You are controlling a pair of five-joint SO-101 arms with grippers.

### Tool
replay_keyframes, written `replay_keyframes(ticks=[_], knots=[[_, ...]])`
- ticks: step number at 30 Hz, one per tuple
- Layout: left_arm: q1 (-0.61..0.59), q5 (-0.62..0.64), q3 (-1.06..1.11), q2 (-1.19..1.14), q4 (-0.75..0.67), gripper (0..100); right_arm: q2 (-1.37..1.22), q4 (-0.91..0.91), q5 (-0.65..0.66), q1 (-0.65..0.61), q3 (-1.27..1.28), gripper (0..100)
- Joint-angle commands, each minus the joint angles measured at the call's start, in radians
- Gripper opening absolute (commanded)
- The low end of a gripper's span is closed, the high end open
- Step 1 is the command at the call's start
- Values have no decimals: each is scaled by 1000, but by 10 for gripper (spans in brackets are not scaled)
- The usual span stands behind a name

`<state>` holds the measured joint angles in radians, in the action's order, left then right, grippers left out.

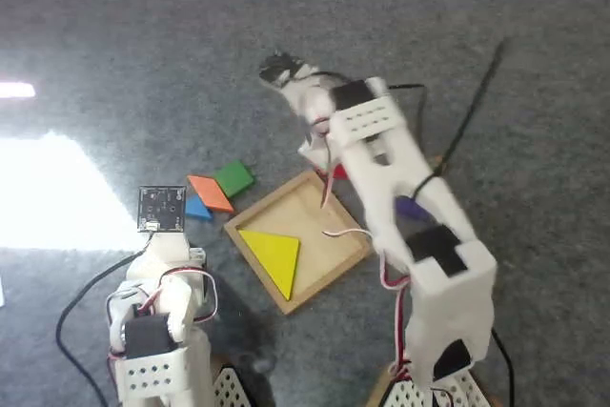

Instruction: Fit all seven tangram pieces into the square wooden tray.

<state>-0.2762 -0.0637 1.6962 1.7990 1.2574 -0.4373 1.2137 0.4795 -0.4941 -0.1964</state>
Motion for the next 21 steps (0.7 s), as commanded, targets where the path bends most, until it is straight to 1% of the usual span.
replay_keyframes(ticks=[1, 5, 10, 16, 21], knots=[[-8, 2, -13, 18, 3, 14, -59, -93, -52, 7, -26, 361], [-8, 2, -13, 18, 3, 14, -97, -120, -66, 5, -28, 370], [-8, 2, -13, 18, 3, 14, -96, -110, -160, -25, -26, 433], [-8, 2, -13, 18, 3, 14, -96, -85, -265, -71, -26, 437], [-8, 2, -13, 18, 3, 14, -107, -113, -301, -71, -26, 435]])
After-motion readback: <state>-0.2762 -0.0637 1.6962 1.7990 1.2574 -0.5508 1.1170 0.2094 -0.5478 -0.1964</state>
